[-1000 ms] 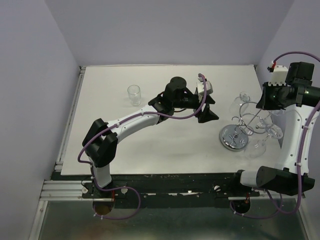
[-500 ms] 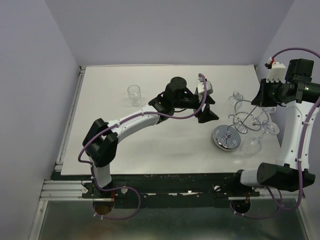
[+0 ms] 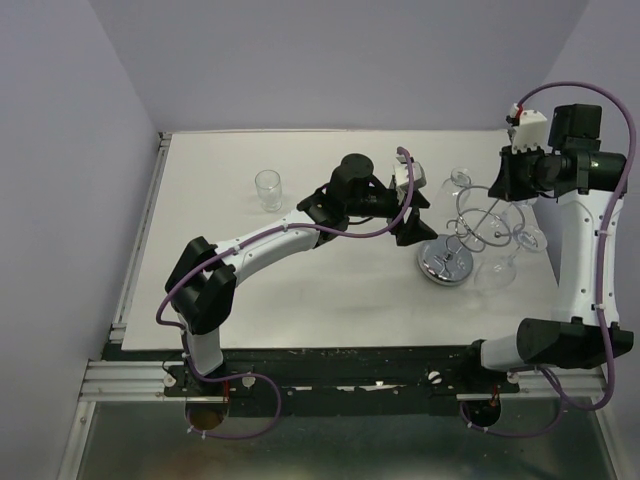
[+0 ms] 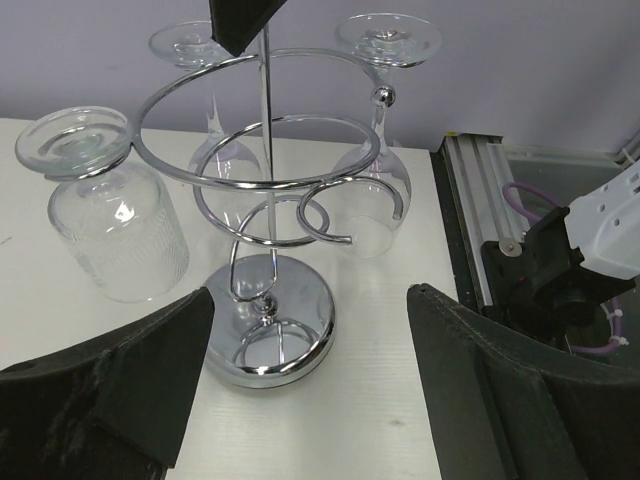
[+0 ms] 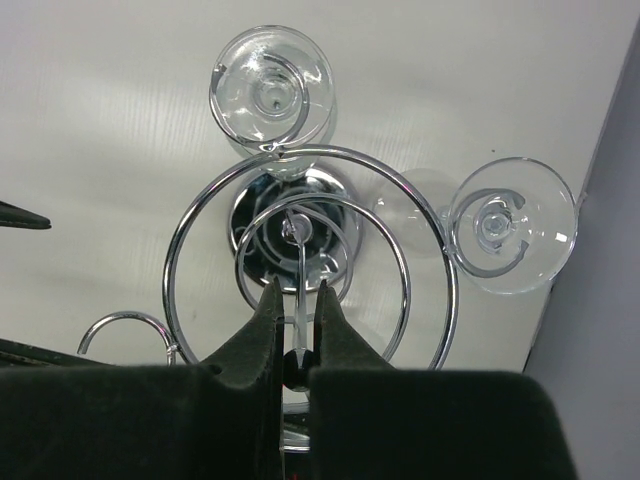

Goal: Take the wine glass off the wine glass rack

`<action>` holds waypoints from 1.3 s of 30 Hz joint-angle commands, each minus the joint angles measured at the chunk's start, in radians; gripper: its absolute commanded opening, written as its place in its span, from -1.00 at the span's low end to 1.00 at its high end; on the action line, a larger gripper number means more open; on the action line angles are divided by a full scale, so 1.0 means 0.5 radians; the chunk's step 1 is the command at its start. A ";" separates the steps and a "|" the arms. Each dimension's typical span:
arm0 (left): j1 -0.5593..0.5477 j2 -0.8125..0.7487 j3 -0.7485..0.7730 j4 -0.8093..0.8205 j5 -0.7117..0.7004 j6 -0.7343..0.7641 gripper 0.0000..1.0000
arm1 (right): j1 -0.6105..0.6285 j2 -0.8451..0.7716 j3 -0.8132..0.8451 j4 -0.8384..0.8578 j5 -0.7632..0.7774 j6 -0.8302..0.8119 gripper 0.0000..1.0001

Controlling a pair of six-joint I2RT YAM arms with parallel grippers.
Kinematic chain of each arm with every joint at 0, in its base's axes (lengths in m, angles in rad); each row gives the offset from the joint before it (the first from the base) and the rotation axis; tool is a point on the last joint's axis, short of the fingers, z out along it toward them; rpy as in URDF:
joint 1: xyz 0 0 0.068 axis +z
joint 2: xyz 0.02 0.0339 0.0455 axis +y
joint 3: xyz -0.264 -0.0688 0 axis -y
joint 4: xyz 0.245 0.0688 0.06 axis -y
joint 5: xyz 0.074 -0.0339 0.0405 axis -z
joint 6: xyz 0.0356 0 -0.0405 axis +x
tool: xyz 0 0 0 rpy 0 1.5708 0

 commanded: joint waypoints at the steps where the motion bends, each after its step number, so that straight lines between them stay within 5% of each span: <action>1: -0.010 0.007 -0.009 -0.019 -0.034 0.023 0.86 | 0.090 -0.085 0.151 0.449 0.037 -0.051 -0.99; 29: 0.066 -0.033 -0.113 -0.047 -0.119 0.045 0.85 | 0.333 -0.088 -0.055 0.520 0.059 -0.140 -0.98; 39: 0.069 0.013 -0.074 -0.041 -0.086 0.020 0.85 | 0.333 -0.143 -0.132 0.501 0.068 -0.106 -0.73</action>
